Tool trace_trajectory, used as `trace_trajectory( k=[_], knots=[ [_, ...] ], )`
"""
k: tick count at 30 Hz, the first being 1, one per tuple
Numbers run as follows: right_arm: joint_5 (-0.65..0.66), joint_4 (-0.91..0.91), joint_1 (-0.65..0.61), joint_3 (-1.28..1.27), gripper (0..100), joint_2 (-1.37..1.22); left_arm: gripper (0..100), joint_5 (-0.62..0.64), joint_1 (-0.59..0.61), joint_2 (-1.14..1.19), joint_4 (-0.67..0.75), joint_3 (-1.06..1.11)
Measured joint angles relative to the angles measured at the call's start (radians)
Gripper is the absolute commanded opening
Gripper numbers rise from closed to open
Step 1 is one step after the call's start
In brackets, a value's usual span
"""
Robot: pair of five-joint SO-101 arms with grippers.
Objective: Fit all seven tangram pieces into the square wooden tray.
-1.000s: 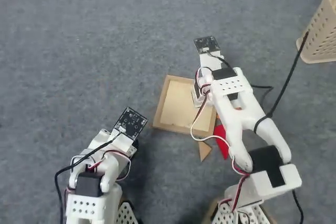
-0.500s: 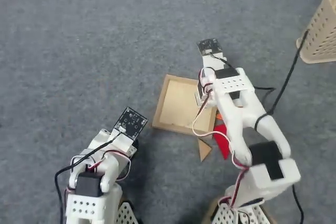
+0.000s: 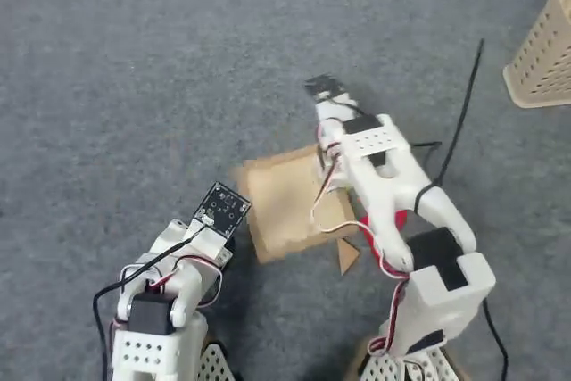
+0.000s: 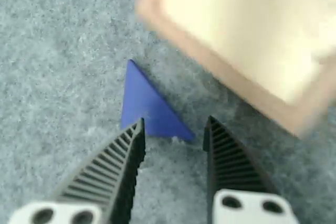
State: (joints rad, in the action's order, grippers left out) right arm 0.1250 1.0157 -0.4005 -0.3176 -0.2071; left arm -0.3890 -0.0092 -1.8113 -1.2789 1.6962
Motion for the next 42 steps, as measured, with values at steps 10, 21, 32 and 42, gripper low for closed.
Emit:
trace_trajectory(
  k=[10,21,32,42],
  knots=[
    [-0.061,0.034,-0.048,0.058,3.7,-0.002,18,0.000,0.000,0.000,0.000,0.000],
    [-0.075,0.137,-0.023,0.112,17.7,-0.002,18,0.000,0.000,0.000,0.000,0.000],
    [-0.097,0.305,0.101,0.038,16.5,0.272,18,0.000,0.000,0.000,0.000,0.000],
    [-0.020,0.210,0.169,-0.310,23.1,0.368,18,0.000,0.000,0.000,0.000,0.000]
  ],
)
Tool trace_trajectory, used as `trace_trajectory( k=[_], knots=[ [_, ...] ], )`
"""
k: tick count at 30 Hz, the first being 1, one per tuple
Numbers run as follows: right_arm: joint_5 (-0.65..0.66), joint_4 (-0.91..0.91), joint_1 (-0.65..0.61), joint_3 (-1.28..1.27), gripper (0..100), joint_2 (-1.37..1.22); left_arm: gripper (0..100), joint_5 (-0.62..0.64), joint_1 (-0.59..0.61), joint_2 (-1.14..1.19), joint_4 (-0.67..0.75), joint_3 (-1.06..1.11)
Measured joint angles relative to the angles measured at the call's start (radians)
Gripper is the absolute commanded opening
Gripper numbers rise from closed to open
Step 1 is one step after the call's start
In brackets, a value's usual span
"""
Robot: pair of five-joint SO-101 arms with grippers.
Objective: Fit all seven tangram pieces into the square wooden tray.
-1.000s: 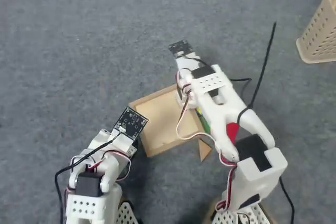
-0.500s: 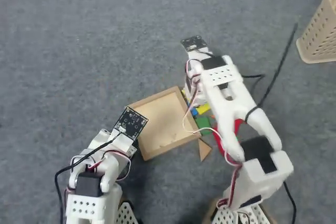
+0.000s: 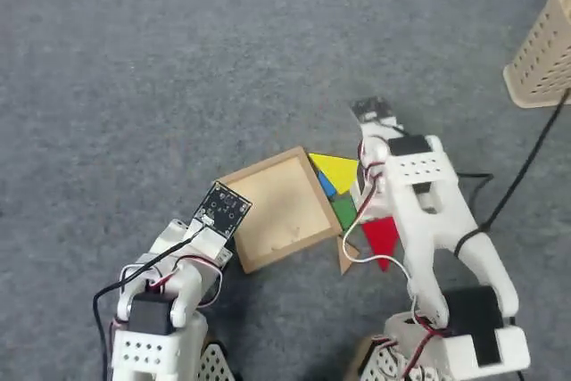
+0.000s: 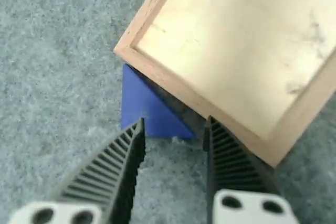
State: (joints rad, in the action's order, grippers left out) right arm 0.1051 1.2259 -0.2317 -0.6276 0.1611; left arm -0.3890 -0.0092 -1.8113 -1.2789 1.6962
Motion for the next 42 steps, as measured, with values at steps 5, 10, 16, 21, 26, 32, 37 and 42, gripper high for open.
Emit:
trace_trajectory(
  k=[5,10,16,21,26,32,37,42],
  knots=[
    [-0.072,-0.035,-0.037,-0.048,26.8,0.000,18,0.000,0.000,0.000,0.000,0.000],
    [-0.181,-0.061,-0.072,-0.057,27.0,0.000,18,0.000,0.000,0.000,0.000,0.000],
    [-0.285,-0.061,-0.071,-0.046,27.0,-0.100,18,0.000,0.000,0.000,0.000,0.000],
    [-0.299,-0.061,-0.063,0.008,26.8,-0.236,18,0.000,0.000,0.000,0.000,0.000],
    [-0.302,-0.061,0.051,0.034,26.7,-0.252,18,0.000,0.000,0.000,0.000,0.000],
    [-0.071,-0.061,0.169,0.071,26.7,-0.253,18,0.000,0.000,0.000,0.000,0.000],
    [-0.008,0.011,0.261,0.175,26.9,-0.255,18,0.000,0.000,0.000,0.000,0.000],
    [-0.011,0.120,0.241,0.296,27.0,-0.255,18,0.000,0.000,0.000,0.000,0.000]
  ],
)
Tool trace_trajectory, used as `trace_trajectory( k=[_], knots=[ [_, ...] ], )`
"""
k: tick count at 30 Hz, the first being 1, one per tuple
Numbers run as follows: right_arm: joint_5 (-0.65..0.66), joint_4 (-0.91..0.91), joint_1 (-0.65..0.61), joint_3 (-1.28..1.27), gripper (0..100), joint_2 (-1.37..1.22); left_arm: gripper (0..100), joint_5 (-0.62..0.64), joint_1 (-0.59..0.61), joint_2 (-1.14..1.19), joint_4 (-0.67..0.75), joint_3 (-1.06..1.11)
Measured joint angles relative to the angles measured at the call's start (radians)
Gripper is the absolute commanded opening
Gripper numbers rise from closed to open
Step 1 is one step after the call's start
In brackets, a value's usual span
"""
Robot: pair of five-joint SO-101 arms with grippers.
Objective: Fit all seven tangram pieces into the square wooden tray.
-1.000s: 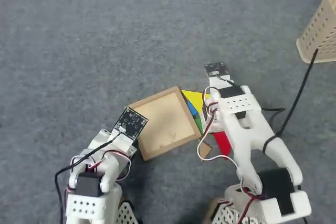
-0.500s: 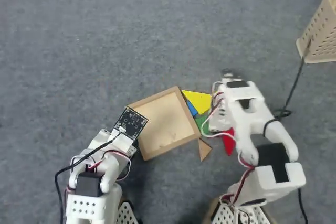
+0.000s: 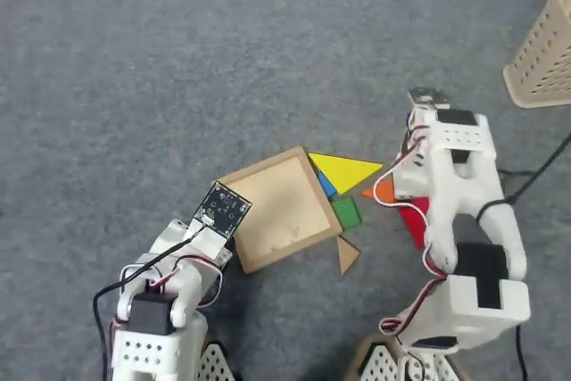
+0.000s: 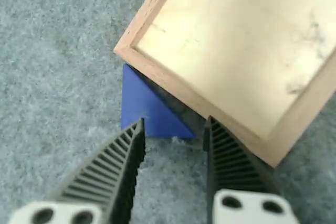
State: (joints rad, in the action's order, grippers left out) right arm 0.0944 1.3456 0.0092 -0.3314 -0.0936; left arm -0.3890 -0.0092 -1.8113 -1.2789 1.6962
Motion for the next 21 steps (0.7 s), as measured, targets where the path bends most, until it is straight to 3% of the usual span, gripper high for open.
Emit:
trace_trajectory(
  k=[11,21],
  knots=[
    [-0.249,-0.064,-0.044,0.049,27.1,-0.150,18,0.000,0.000,0.000,0.000,0.000],
    [-0.276,-0.080,0.003,0.072,27.1,-0.201,18,0.000,0.000,0.000,0.000,0.000]
  ],
)
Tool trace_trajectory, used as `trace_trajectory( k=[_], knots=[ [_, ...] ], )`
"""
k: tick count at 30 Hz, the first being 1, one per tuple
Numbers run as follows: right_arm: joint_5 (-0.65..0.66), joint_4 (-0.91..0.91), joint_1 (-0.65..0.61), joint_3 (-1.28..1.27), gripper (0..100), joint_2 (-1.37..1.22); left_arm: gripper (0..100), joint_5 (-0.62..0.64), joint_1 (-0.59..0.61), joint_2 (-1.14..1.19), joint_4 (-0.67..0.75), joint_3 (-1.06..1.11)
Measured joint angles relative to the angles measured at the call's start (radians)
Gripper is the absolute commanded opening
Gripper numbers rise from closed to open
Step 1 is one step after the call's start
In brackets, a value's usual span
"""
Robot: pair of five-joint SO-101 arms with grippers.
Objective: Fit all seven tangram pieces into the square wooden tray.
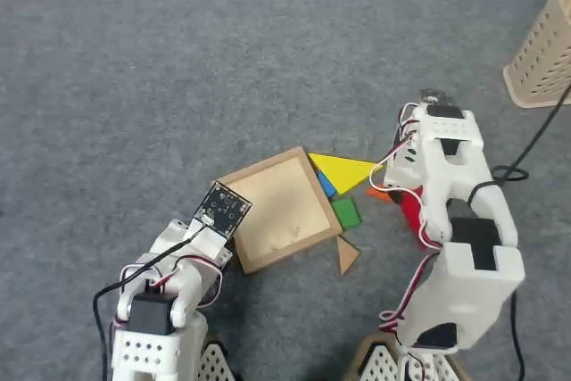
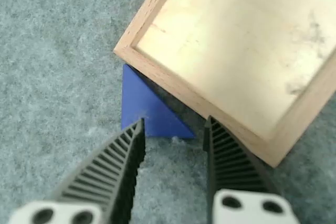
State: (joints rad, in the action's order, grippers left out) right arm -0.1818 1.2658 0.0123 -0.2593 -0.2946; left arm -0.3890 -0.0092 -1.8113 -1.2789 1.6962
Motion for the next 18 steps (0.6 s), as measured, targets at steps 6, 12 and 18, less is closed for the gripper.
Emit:
trace_trajectory(
  k=[6,12,18],
  knots=[
    [0.003,-0.002,0.003,0.014,27.1,-0.054,18,0.000,0.000,0.000,0.000,0.000],
    [0.026,0.000,0.003,0.028,25.8,-0.080,18,0.000,0.000,0.000,0.000,0.000],
    [0.029,0.000,0.008,0.028,17.7,-0.080,18,0.000,0.000,0.000,0.000,0.000]
  ],
)
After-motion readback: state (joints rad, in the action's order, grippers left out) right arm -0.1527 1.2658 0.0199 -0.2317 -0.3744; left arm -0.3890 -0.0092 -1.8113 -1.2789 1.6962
